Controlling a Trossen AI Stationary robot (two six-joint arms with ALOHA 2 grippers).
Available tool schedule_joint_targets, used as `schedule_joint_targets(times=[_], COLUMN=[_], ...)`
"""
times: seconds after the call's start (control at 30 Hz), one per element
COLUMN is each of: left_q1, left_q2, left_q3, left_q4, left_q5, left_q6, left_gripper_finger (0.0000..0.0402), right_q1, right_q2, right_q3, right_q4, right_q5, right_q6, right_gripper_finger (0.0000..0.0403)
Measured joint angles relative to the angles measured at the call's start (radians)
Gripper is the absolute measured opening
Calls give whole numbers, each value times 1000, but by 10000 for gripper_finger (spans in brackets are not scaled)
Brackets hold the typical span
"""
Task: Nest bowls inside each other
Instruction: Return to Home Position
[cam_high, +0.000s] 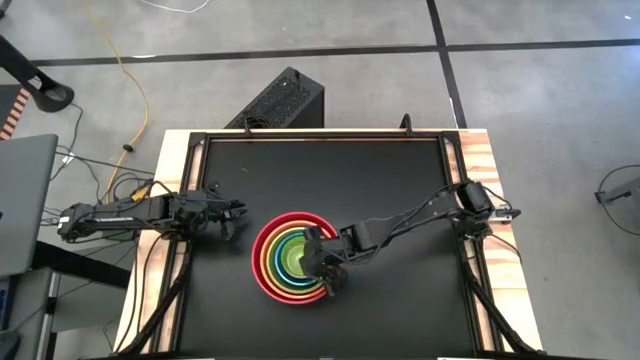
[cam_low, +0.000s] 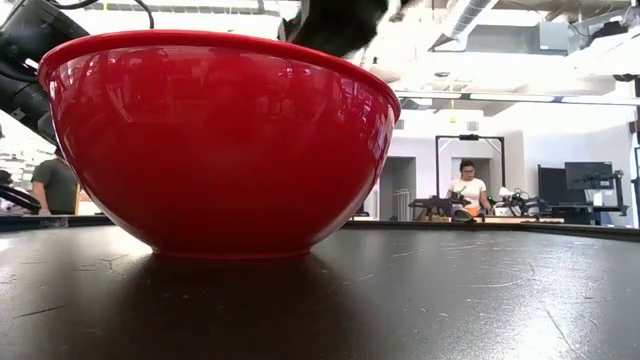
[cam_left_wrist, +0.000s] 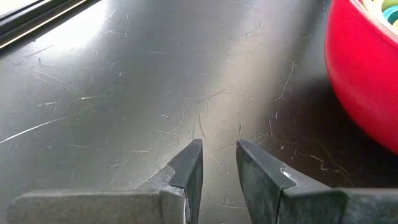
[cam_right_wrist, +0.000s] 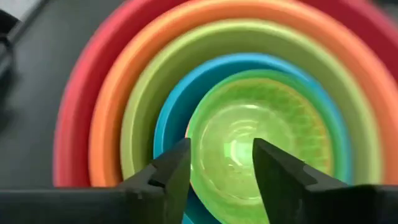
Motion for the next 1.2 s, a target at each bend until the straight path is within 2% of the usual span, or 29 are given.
schedule_joint_targets(times=[0.17,0.33,0.43,0.53,0.63,0.73,1.0,1.1,1.2], left_q1=[0,0,0,0,0,0,0,0,0], left_q2=[0,0,0,0,0,0,0,0,0], left_q3=[0,0,0,0,0,0,0,0,0], left_q4=[0,0,0,0,0,0,0,0,0], left_q5=[0,0,0,0,0,0,0,0,0], left_q6=[0,0,0,0,0,0,0,0,0], left_gripper_finger=[87,87,87,87,87,87,87,87,87], right_q1=[-2,-2,-2,-2,-6,-17,-22,-23,-22], right_q2=[0,-5,-43,-129,-274,-477,-1033,-1179,-1290], right_q3=[171,338,352,288,139,-98,-792,-988,-1126], right_q4=[-192,-504,-675,-732,-680,-530,183,399,510], right_q5=[0,-2,-5,-6,-5,-5,-1,1,0], right_q6=[11,-25,-20,2,31,62,161,181,203], right_gripper_finger=[206,199,188,172,154,134,98,93,90])
